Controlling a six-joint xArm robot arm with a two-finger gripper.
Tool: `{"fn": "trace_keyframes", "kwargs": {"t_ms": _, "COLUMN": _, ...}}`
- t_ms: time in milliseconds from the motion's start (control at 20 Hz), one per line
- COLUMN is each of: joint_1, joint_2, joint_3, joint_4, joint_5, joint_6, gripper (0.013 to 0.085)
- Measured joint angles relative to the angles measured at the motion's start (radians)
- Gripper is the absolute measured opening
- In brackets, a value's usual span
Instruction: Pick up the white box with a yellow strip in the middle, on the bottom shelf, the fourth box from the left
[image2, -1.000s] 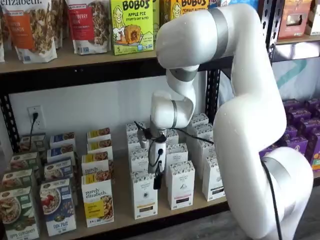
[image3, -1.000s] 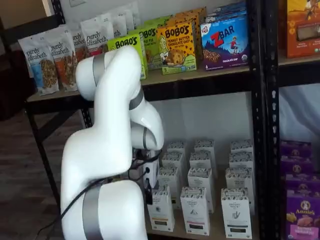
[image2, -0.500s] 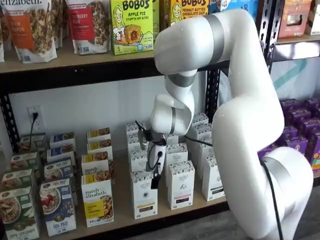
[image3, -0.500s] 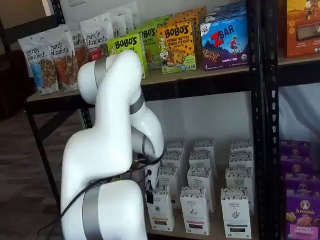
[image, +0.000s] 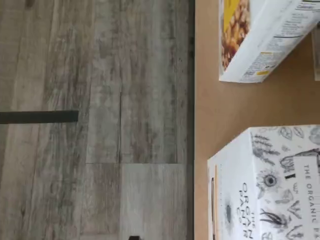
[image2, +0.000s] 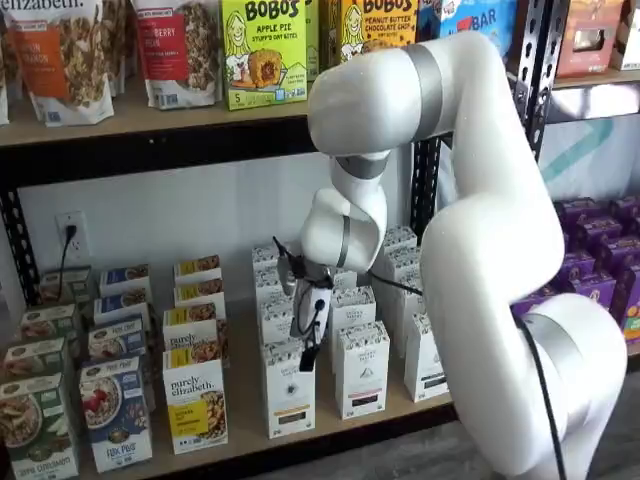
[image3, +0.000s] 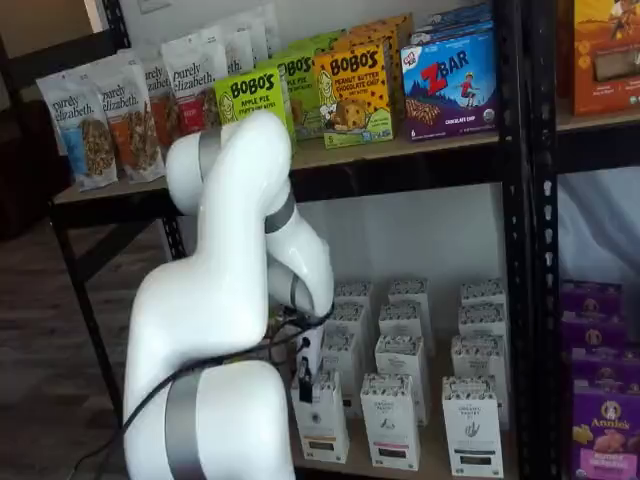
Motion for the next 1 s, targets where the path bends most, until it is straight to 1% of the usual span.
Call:
{"fn": "trace_keyframes", "kwargs": {"t_ms": 600, "joint_1": -0.008, "joint_2": 0.102, "joint_3": -0.149, "joint_4": -0.021, "joint_5": 0.036, "joint_6": 0.022, "gripper": 0.0850}}
{"fn": "trace_keyframes", "kwargs": {"t_ms": 850, "joint_1": -0.008, "joint_2": 0.154, "joint_3": -0.221, "joint_4": -0.047, "joint_5": 0.054, "joint_6": 0.050, "gripper": 0.0850}}
{"fn": "trace_keyframes", "kwargs": {"t_ms": 1000, "joint_1": -0.006, "joint_2": 0.175, "joint_3": -0.246, "joint_4": -0.062, "joint_5": 0.056, "joint_6": 0.065, "gripper": 0.0850}}
